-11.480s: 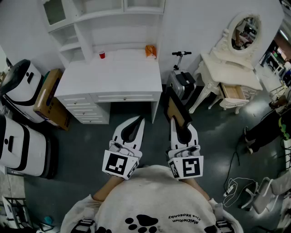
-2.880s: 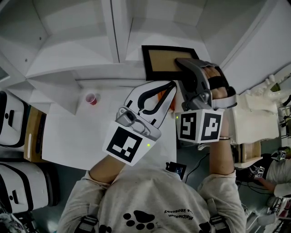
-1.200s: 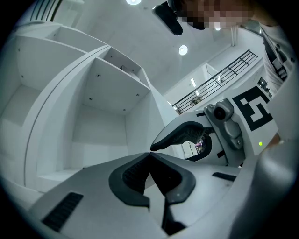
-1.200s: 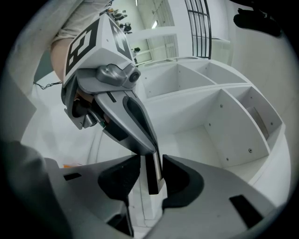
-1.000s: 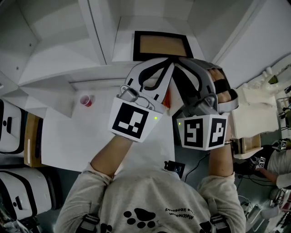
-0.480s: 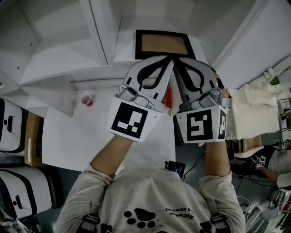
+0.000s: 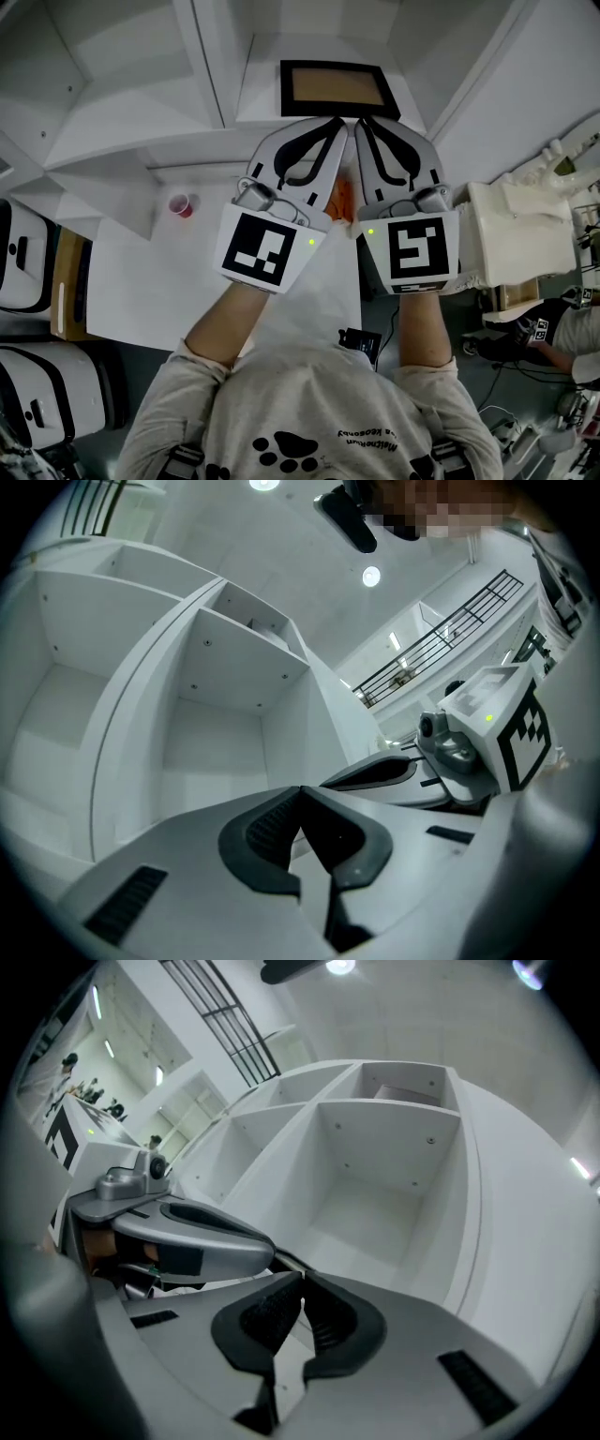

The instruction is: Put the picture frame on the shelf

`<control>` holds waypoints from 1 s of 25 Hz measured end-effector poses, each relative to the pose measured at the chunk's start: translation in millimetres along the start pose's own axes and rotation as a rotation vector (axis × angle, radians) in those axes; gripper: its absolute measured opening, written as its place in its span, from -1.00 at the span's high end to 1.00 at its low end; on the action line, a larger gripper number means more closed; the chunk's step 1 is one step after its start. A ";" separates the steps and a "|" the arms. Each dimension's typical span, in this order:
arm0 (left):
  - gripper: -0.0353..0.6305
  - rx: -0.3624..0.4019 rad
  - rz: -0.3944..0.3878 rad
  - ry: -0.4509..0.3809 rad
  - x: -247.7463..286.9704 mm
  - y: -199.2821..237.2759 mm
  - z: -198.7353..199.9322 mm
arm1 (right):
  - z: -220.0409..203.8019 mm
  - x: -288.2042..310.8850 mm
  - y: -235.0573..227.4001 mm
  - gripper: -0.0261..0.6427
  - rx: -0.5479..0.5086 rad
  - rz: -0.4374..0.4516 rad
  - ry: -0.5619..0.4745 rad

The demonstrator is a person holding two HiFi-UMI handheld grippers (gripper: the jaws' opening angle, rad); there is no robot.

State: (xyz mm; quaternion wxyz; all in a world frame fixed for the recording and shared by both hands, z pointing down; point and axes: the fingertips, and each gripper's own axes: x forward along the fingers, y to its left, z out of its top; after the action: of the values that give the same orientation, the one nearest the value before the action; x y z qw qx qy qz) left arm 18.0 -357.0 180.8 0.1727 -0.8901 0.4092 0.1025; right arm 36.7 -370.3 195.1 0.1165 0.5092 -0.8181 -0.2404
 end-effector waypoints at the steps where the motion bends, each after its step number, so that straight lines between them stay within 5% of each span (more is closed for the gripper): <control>1: 0.83 -0.002 0.005 0.003 -3.8 -1.2 0.9 | 1.1 -3.6 1.0 0.81 0.022 -0.007 -0.015; 12: 0.83 -0.028 0.037 0.034 -43.6 -26.8 7.8 | 10.0 -51.2 15.0 0.82 0.194 -0.046 -0.132; 25: 0.83 -0.056 0.077 0.072 -82.6 -69.0 -8.0 | -4.8 -112.0 41.2 0.82 0.220 -0.074 -0.182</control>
State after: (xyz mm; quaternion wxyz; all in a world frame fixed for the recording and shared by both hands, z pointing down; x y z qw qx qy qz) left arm 17.8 -261.0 230.3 0.1287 -0.8812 0.4462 0.0883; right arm 57.6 -256.9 226.4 -0.0236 0.5250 -0.8273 -0.1983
